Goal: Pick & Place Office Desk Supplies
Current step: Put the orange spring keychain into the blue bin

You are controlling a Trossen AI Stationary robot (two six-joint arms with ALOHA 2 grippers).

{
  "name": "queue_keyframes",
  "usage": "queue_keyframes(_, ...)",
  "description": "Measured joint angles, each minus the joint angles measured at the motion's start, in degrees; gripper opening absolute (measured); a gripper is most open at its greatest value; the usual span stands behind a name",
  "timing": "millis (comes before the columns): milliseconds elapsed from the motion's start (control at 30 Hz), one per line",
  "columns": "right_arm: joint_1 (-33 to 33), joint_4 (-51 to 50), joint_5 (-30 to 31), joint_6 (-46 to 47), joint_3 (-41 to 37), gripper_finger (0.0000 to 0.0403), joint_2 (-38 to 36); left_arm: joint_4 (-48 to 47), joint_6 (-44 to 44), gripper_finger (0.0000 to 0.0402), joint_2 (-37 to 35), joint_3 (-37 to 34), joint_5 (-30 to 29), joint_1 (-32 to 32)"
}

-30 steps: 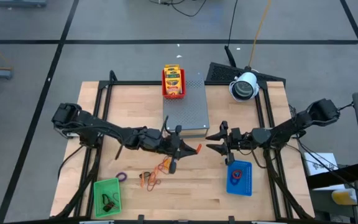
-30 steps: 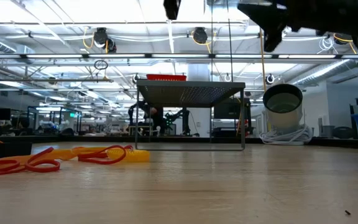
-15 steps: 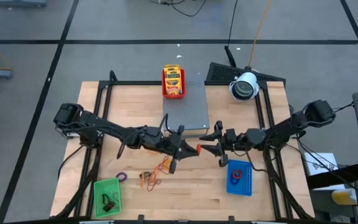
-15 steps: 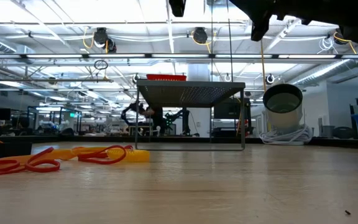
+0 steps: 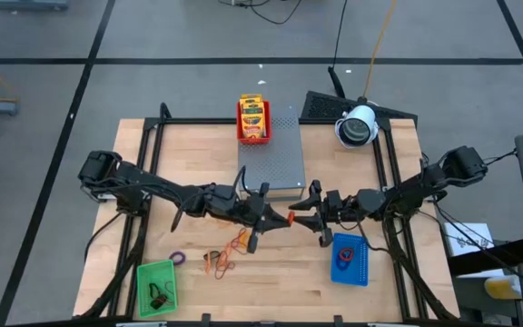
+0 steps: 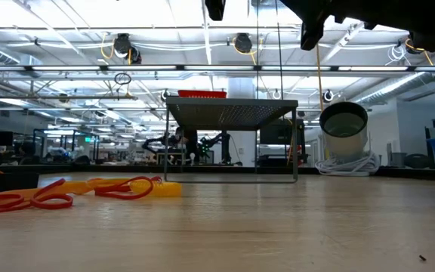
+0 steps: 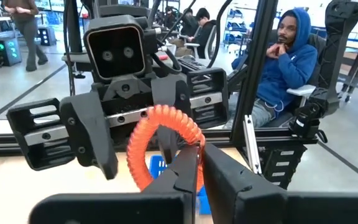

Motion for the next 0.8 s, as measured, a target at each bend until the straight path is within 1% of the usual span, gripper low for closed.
queue_keyframes(167, 0.00, 0.31, 0.11, -0.26, 0.00, 0.0130, 0.00, 0.03, -0.02, 0.0028, 0.00, 0.00, -0.02, 0.00)
queue_keyframes(333, 0.00, 0.76, 0.15, -1.22, 0.00, 0.0129, 0.00, 0.05, -0.02, 0.0012, 0.00, 0.00, -0.04, 0.00)
queue_keyframes(400, 0.00, 0.79, 0.15, -1.48, 0.00, 0.0122, 0.00, 0.05, -0.03, 0.0007, 0.00, 0.00, -0.07, 0.00)
queue_keyframes(533, 0.00, 0.78, 0.15, -1.51, 0.00, 0.0087, 0.00, 0.10, -0.04, 0.0014, 0.00, 0.00, -0.10, 0.00)
queue_keyframes(700, 0.00, 0.76, 0.15, -1.52, -0.02, 0.0023, -0.02, 0.12, -0.07, 0.0033, 0.00, 0.00, -0.15, 0.00)
queue_keyframes(767, 0.00, 0.76, 0.15, -1.57, -0.02, 0.0010, -0.02, 0.12, -0.07, 0.0035, 0.00, 0.00, -0.15, 0.00)
queue_keyframes(800, 0.00, 0.76, 0.15, -1.70, -0.02, 0.0010, -0.02, 0.12, -0.07, 0.0036, 0.00, 0.00, -0.15, 0.00)
